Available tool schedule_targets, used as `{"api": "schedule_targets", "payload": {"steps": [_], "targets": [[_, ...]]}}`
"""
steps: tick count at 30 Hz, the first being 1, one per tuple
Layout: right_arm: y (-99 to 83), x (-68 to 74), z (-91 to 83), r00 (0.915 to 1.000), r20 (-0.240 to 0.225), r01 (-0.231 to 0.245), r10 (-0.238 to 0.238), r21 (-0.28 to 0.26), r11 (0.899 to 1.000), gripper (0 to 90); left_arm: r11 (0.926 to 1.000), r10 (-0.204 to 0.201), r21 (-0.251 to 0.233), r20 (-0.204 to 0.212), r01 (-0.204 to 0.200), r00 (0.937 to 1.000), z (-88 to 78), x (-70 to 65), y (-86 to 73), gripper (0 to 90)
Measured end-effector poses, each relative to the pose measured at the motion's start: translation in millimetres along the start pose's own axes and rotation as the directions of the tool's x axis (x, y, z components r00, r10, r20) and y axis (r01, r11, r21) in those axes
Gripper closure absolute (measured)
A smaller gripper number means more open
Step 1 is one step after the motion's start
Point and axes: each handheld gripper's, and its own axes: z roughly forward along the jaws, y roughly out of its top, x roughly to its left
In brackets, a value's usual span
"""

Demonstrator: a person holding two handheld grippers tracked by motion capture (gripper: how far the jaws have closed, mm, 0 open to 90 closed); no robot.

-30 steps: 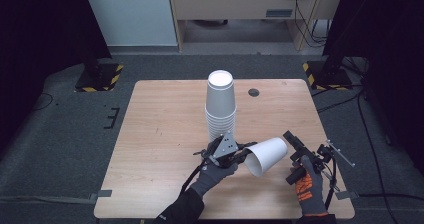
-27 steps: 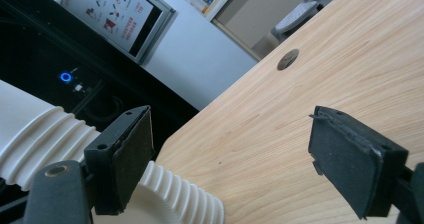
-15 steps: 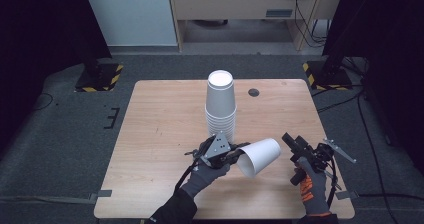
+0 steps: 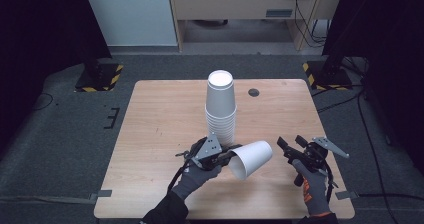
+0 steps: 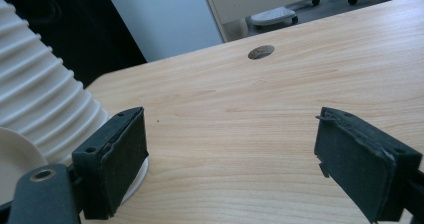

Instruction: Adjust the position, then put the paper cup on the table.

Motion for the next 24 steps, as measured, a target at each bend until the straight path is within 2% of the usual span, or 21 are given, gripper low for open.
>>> {"api": "schedule_targets", "payload": {"steps": [2, 4, 5, 8, 11, 15, 17, 24], "targets": [[-0.2, 1.7, 0.8, 0.9995, 0.011, 0.031, -0.031, 0.008, 0.999, 13.6, 0.9999, -0.006, 0.009, -0.003, 0.006, 1.0, -6.1, 2.0, -1.9, 87.2], [-0.3, 1.8, 1.0, 0.9992, 0.013, 0.038, -0.038, 0.011, 0.999, 13.5, 0.9999, -0.009, 0.013, -0.004, 0.009, 1.0, -8.6, 2.6, -2.5, 87.2], [-0.3, 0.8, 0.6, 0.9976, 0.024, 0.064, -0.065, 0.024, 0.998, 13.5, 0.9998, -0.012, 0.017, -0.002, 0.012, 0.9999, -10.6, 3.0, -2.7, 87.2], [-0.2, -0.4, -0.5, 0.9964, 0.031, 0.078, -0.078, 0.03, 0.997, 13.4, 0.9995, -0.016, 0.028, 0.004, 0.016, 0.9999, -16.9, 4.3, -3.3, 87.2], [0.2, -4.6, -4.1, 0.9926, 0.048, 0.11, -0.112, 0.042, 0.993, 13.3, 0.9985, -0.004, 0.055, 0.008, 0.004, 1.0, -27.0, 4.6, -4.0, 87.2], [0.2, -7.5, -6.9, 0.99, 0.057, 0.126, -0.128, 0.051, 0.991, 13.0, 0.9975, -0.005, 0.071, 0.008, 0.004, 1.0, -35.4, 5.2, -4.8, 87.2], [0.2, -10.0, -9.2, 0.9848, 0.069, 0.155, -0.16, 0.066, 0.986, 12.5, 0.9954, -0.003, 0.096, 0.008, 0.002, 1.0, -44.2, 7.5, -6.4, 87.2], [-0.9, -13.8, -10.5, 0.9837, 0.074, 0.157, -0.164, 0.082, 0.984, 12.3, 0.9896, -0.011, 0.143, -0.001, 0.011, 0.9999, -61.5, 14.8, -9.6, 87.2]]}}
